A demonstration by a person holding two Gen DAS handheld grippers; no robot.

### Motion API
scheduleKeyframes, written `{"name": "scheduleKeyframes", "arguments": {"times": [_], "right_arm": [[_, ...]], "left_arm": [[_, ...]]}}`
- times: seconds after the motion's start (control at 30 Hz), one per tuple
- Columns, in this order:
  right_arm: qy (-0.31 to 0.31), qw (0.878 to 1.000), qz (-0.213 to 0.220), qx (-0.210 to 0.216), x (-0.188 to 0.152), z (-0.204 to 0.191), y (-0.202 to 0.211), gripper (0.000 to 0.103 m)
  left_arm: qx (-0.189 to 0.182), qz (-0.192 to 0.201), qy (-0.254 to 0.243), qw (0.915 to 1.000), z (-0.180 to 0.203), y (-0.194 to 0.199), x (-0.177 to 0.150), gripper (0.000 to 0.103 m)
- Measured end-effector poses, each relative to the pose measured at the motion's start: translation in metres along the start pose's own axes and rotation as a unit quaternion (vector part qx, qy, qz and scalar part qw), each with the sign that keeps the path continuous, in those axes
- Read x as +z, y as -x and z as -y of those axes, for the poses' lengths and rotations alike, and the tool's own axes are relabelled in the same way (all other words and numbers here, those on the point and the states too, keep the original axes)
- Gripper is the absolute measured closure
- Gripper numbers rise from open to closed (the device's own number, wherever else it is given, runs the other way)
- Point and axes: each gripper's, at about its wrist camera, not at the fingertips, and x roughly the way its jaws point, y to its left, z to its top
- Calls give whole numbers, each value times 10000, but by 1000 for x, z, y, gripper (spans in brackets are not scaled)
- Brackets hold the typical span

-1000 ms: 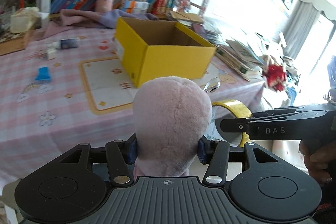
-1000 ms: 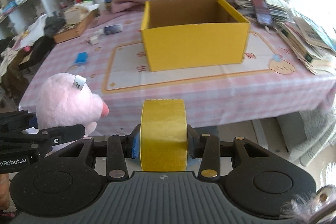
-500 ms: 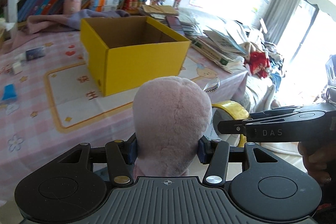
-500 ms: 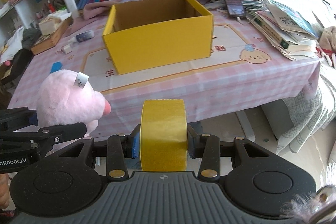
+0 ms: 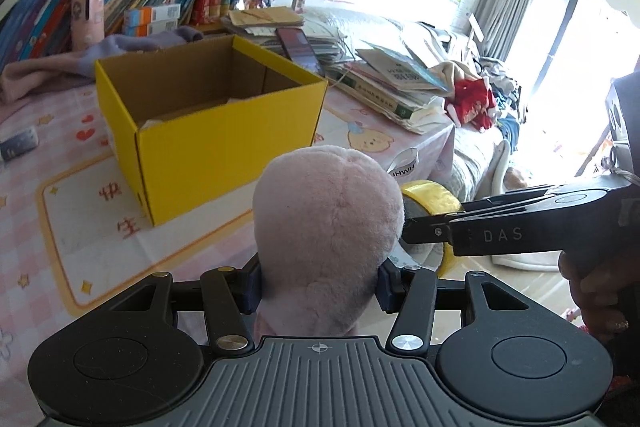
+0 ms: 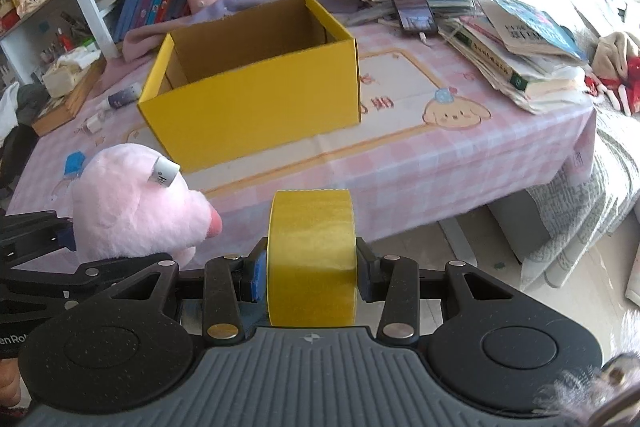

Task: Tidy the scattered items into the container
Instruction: 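Carry the tape roll and plush toy toward the yellow box with both tools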

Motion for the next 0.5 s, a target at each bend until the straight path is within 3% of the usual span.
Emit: {"name": "scheduleKeyframes", "arguments": {"times": [0.5], "right_arm": [[472, 9960, 622, 438, 82, 13, -24, 64]], "left_arm": [[415, 667, -342, 9963, -7, -21, 73, 52]]}}
